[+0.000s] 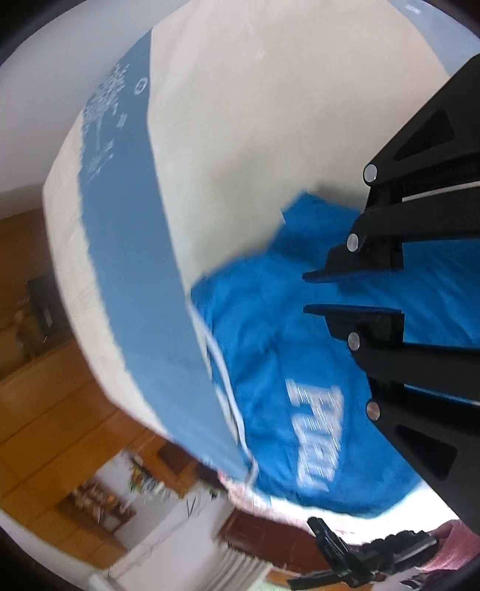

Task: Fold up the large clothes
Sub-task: 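Lay the folded hem onto the jacket back with both grippers and press down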

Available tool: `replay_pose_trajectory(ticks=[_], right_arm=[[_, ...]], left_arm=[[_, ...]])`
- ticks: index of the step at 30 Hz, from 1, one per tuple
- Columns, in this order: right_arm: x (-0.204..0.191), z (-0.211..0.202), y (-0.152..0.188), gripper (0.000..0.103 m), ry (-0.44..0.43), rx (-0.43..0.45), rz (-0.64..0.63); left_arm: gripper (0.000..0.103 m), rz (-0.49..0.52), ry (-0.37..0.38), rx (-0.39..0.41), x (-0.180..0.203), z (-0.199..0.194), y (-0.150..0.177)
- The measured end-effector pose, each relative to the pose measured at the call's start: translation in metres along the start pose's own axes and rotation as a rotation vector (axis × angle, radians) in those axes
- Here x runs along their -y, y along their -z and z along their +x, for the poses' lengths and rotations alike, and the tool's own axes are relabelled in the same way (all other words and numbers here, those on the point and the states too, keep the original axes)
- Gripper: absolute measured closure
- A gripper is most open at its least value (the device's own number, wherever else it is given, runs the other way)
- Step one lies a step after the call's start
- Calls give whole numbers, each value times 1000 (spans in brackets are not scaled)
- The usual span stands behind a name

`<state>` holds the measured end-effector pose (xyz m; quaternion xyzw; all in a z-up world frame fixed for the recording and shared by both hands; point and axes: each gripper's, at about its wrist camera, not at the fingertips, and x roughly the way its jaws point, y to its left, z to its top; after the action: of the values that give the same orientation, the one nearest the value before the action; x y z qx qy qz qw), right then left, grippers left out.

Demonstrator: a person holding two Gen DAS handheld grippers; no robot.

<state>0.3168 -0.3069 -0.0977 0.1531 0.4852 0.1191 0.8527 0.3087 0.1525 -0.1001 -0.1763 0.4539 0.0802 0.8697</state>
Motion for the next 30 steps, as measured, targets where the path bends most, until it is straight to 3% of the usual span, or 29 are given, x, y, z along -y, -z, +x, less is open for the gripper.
replay_pose_trajectory(ticks=[2,7,11,15,22,26,30], right_arm=[[-19,-10,16,91,-55,31,-26],[-66,18,24,91,-58,59,-91],[-79,50,20,91,-26,89,-52],[-77,75,32,93,3,91,-39],[-82,96,45,94,47,103,-133],[-81,85,40,94,31,58,-121],[-81,46,48,90,-41,92,-132]], left_arm=[[74,39,37,23,19,-13,14],[74,196,47,44,80,-1,42],[74,189,87,7,107,35,50],[75,205,96,-43,107,67,64],[74,288,109,-47,108,91,75],[75,292,77,-56,113,78,71],[69,310,104,9,110,41,79]])
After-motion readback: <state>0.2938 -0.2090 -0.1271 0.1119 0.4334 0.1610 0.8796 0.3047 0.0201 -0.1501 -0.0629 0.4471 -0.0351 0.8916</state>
